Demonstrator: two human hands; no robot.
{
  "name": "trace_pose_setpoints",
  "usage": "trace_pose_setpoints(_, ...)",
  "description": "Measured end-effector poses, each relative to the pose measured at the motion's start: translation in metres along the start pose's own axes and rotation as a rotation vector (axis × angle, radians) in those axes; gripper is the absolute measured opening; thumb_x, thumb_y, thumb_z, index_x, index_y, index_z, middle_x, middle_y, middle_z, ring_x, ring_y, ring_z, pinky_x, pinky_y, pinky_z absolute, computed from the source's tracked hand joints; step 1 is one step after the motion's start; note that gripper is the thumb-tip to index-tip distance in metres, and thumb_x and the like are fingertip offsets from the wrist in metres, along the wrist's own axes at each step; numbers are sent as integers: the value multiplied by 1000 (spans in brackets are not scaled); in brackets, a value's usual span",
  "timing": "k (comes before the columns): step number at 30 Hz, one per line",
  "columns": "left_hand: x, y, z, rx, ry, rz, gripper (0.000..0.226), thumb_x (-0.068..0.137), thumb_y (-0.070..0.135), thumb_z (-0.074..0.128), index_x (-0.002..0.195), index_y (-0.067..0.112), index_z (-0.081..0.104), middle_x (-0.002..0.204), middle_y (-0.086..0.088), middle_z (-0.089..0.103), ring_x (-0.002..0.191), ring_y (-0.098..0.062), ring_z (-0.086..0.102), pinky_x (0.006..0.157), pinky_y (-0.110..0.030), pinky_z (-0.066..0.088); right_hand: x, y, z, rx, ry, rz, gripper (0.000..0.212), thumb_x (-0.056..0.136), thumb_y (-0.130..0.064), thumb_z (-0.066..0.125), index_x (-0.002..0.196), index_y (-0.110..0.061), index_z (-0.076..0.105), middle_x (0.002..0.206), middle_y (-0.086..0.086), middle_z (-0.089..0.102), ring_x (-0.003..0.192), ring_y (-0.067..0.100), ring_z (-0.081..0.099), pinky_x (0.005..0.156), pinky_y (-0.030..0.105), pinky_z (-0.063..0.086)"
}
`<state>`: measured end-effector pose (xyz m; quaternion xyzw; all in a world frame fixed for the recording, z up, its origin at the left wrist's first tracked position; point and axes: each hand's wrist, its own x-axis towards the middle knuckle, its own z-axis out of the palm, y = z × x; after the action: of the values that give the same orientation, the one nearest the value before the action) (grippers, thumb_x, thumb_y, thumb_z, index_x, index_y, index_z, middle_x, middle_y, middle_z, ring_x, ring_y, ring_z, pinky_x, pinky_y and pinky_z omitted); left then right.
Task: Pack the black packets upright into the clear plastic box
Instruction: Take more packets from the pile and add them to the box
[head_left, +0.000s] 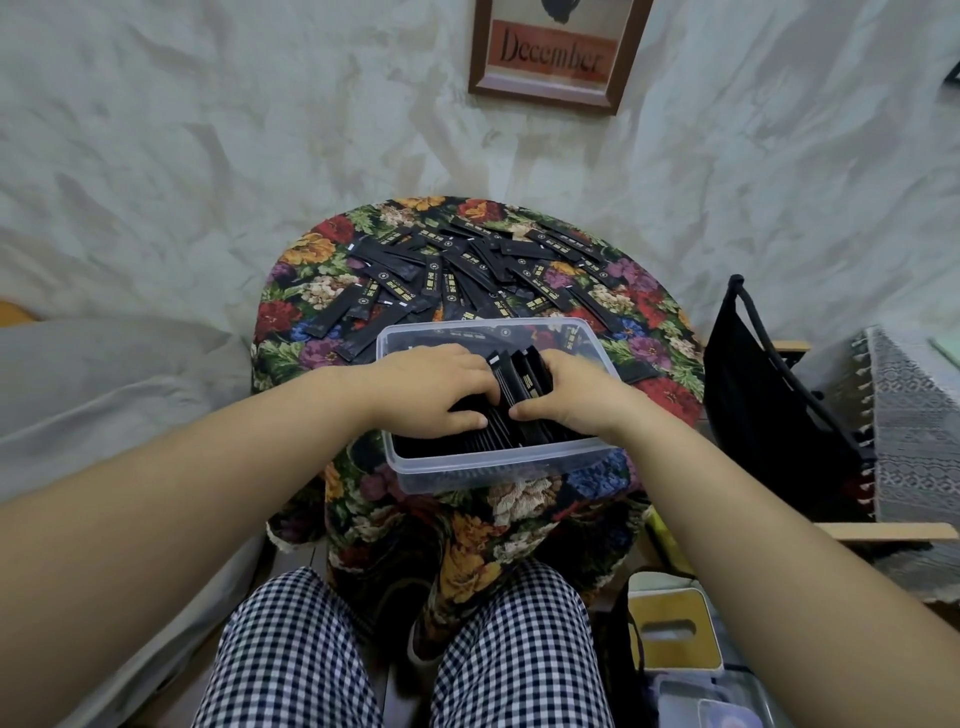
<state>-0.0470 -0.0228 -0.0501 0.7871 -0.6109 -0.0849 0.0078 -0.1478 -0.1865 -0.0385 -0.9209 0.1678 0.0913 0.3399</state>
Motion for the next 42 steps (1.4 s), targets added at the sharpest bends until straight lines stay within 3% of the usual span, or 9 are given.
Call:
trace_pose_setpoints(5, 0, 1, -1, 3, -10, -6, 34, 97, 43, 42, 126, 27, 48, 128, 5, 47, 121, -16, 39, 101, -37, 36, 1, 1, 2, -78, -7, -7, 36, 79, -29, 74, 113, -21, 63, 105, -1, 68, 97, 18, 63, 90, 40, 50)
trace_pose_setpoints(11, 2, 3, -7, -111, 10, -11, 29, 98, 34, 44, 124, 24, 55, 127, 6, 50, 121, -15, 39, 104, -32, 31, -2, -4, 3, -215, 37, 4, 62, 80, -34, 74, 133, -19, 45, 124, 2, 60, 110, 21, 56, 88, 31, 46)
trace_pose_setpoints(16, -2, 3, -15, -321, 85, -95, 30, 99, 26, 45, 126, 23, 56, 134, 6, 44, 122, -10, 42, 94, -14, 27, -4, -4, -1, -229, -9, 17, 73, 81, -40, 72, 142, -17, 40, 136, 3, 52, 120, 19, 51, 94, 28, 41)
trace_pose_setpoints(24, 3, 1, -21, -321, -29, -264, 50, 99, 34, 43, 146, 23, 30, 150, 5, 34, 134, -14, 36, 102, -24, 30, -6, -5, -5, -307, -78, 60, 71, 86, -46, 63, 145, -18, 35, 147, 4, 43, 130, 22, 44, 101, 31, 37)
trace_pose_setpoints(28, 4, 1, -26, -481, -43, -268, 46, 101, 22, 42, 145, 20, 32, 148, 4, 39, 132, -10, 39, 97, -16, 29, -4, -13, -6, -319, -67, 90, 70, 86, -44, 65, 144, -18, 36, 125, 4, 55, 84, 21, 65, 71, 29, 52)
trace_pose_setpoints(30, 3, -1, -27, -524, -32, -276, 45, 101, 18, 41, 145, 20, 34, 147, 4, 41, 132, -8, 40, 97, -15, 29, -5, -18, -6, -295, -67, 100, 68, 87, -44, 63, 143, -18, 36, 112, 3, 55, 63, 17, 61, 57, 26, 51)
trace_pose_setpoints(36, 7, -3, -22, -484, -20, -292, 50, 100, 27, 42, 148, 21, 28, 150, 5, 35, 133, -12, 40, 101, -20, 29, -10, -17, -7, -193, -120, 92, 54, 95, -47, 48, 139, -16, 43, 90, -3, 61, 77, 17, 63, 75, 31, 52)
trace_pose_setpoints(39, 10, -2, -20, -490, -7, -282, 51, 101, 32, 39, 149, 25, 23, 152, 6, 31, 134, -13, 38, 105, -25, 29, -12, -11, -11, -97, -130, 104, 55, 95, -40, 53, 144, -20, 39, 108, -6, 59, 81, 13, 65, 80, 32, 55)
trace_pose_setpoints(42, 13, -2, -17, -444, -36, -266, 50, 101, 33, 37, 148, 24, 24, 153, 5, 30, 136, -14, 34, 104, -23, 26, -12, -8, -10, -52, -103, 104, 57, 90, -36, 63, 140, -17, 43, 86, -15, 52, 71, 11, 61, 70, 27, 54)
